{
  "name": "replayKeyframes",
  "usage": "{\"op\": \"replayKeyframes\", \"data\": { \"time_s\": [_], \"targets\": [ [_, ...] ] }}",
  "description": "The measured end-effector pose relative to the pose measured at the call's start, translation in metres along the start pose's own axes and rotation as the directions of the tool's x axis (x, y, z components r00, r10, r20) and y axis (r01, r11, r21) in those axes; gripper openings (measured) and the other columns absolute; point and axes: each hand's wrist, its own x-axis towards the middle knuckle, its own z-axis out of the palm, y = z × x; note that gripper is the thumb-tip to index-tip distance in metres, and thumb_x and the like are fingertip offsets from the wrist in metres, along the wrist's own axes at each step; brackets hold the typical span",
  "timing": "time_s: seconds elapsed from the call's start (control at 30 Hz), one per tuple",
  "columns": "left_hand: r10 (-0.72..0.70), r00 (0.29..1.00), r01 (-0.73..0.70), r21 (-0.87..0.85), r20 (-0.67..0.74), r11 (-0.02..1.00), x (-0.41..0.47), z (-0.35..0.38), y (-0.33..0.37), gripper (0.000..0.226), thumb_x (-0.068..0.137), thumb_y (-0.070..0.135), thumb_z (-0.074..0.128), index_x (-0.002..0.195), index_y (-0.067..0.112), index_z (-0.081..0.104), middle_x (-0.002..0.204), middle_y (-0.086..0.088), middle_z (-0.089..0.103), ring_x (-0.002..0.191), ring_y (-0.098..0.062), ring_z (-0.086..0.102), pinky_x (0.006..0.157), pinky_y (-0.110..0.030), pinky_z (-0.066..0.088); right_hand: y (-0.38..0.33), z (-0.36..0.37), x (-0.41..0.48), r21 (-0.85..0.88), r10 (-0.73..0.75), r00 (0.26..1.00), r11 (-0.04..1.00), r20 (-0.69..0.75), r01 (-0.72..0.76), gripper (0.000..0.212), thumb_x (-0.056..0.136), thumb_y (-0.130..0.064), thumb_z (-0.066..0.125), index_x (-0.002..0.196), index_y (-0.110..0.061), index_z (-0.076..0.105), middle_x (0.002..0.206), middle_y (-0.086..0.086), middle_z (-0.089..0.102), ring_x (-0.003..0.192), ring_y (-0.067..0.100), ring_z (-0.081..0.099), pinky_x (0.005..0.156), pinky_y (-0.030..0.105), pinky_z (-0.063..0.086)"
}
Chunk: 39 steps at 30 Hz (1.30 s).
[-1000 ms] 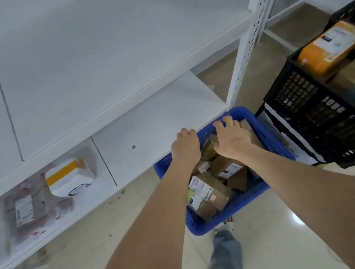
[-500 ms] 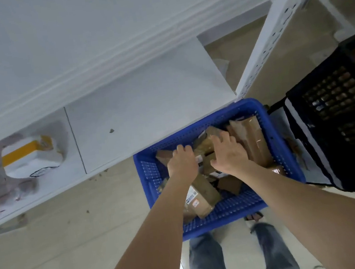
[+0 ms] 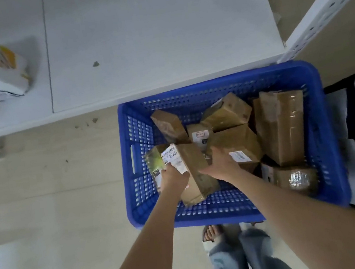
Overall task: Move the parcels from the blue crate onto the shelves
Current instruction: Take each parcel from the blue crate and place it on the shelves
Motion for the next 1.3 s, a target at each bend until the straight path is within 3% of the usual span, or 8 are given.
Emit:
{"op": "replayKeyframes", "data": {
  "time_s": [0.17, 0.37, 0.43, 0.53, 0.7, 0.9, 1.17, 1.3],
  "targets": [
    [-0.062, 0.997, 0.058, -0.092, -0.045, 0.994, 0.035, 0.024, -0.014, 0.065, 0.093, 0.027, 0.057, 0.143, 0.004, 0.022, 0.14, -0.019, 0.03, 0.12, -0.034, 0.047, 0.088, -0.036, 0.045, 0.005, 0.031, 0.035, 0.154, -0.001, 0.996, 0.988, 0.088, -0.013, 0.076, 0.078, -0.042, 0.074, 0.141, -0.016, 0.04, 0.143, 0.012, 0.042, 0.131, 0.032, 0.041, 0.105, 0.044, 0.039],
    [0.009, 0.997, -0.021, -0.139, -0.082, 0.99, 0.068, 0.043, -0.01, 0.054, 0.094, 0.042, 0.046, 0.138, 0.012, 0.044, 0.148, -0.014, 0.031, 0.129, -0.033, 0.04, 0.104, -0.045, 0.04, 0.029, 0.062, 0.102, 0.371, -0.022, 0.982, 0.927, 0.188, -0.05, 0.083, 0.064, -0.079, 0.053, 0.135, -0.036, 0.045, 0.131, -0.001, 0.058, 0.116, 0.022, 0.057, 0.099, 0.048, 0.045],
    [0.075, 0.986, -0.112, -0.255, -0.152, 0.961, 0.071, 0.045, -0.006, 0.04, 0.095, 0.03, 0.045, 0.133, 0.018, 0.053, 0.149, -0.009, 0.035, 0.129, -0.028, 0.042, 0.103, -0.041, 0.042, 0.02, 0.049, 0.086, 0.451, 0.004, 0.976, 0.886, 0.22, -0.105, 0.066, 0.083, -0.068, 0.049, 0.136, -0.029, 0.046, 0.124, 0.001, 0.062, 0.105, 0.02, 0.062, 0.092, 0.042, 0.05],
    [0.056, 0.986, -0.124, -0.467, -0.158, 0.875, 0.073, 0.045, 0.001, 0.042, 0.095, 0.015, 0.046, 0.136, 0.024, 0.046, 0.141, -0.006, 0.04, 0.115, -0.027, 0.054, 0.089, -0.036, 0.052, 0.018, 0.036, 0.079, 0.541, 0.03, 0.964, 0.823, 0.263, -0.173, 0.033, 0.099, -0.044, 0.044, 0.123, -0.023, 0.05, 0.108, 0.001, 0.066, 0.084, 0.013, 0.063, 0.063, 0.028, 0.048],
    [-0.101, 0.99, 0.138, -0.784, 0.096, 0.605, 0.061, 0.043, 0.008, 0.028, 0.095, 0.013, 0.053, 0.122, 0.005, 0.052, 0.106, -0.007, 0.065, 0.084, -0.019, 0.065, 0.075, -0.034, 0.057, 0.022, 0.019, 0.069, 0.622, 0.032, 0.969, 0.761, 0.246, -0.183, 0.026, 0.098, -0.032, 0.05, 0.119, -0.016, 0.054, 0.091, -0.001, 0.065, 0.073, 0.009, 0.063, 0.053, 0.023, 0.044],
    [0.0, 1.0, -0.018, -0.839, -0.021, 0.543, 0.001, -0.027, 0.04, 0.031, 0.097, 0.024, 0.051, 0.127, 0.019, 0.052, 0.098, 0.001, 0.065, 0.081, -0.015, 0.064, 0.065, -0.029, 0.055, -0.028, -0.028, 0.008, 0.739, 0.008, 0.995, 0.669, 0.097, -0.077, 0.027, 0.094, -0.031, 0.059, 0.117, -0.018, 0.057, 0.105, 0.004, 0.069, 0.087, 0.019, 0.065, 0.073, 0.036, 0.053],
    [0.141, 0.972, -0.235, -0.82, -0.188, 0.522, -0.13, -0.158, 0.077, 0.022, 0.099, 0.019, 0.047, 0.119, 0.022, 0.057, 0.098, 0.002, 0.066, 0.076, -0.012, 0.062, 0.057, -0.021, 0.051, -0.129, -0.126, -0.114, 0.595, -0.122, 0.969, 0.771, -0.216, 0.23, 0.046, 0.082, -0.052, 0.065, 0.113, -0.019, 0.056, 0.108, 0.002, 0.068, 0.092, 0.021, 0.067, 0.085, 0.045, 0.055],
    [0.134, 0.96, -0.28, -0.814, -0.246, 0.51, -0.192, -0.213, 0.087, 0.023, 0.099, 0.019, 0.048, 0.118, 0.014, 0.06, 0.103, -0.004, 0.066, 0.083, -0.017, 0.063, 0.076, -0.032, 0.053, -0.169, -0.168, -0.181, 0.543, -0.181, 0.942, 0.779, -0.283, 0.313, 0.045, 0.079, -0.055, 0.067, 0.105, -0.022, 0.05, 0.103, 0.003, 0.067, 0.089, 0.022, 0.067, 0.082, 0.045, 0.057]
  ]
}}
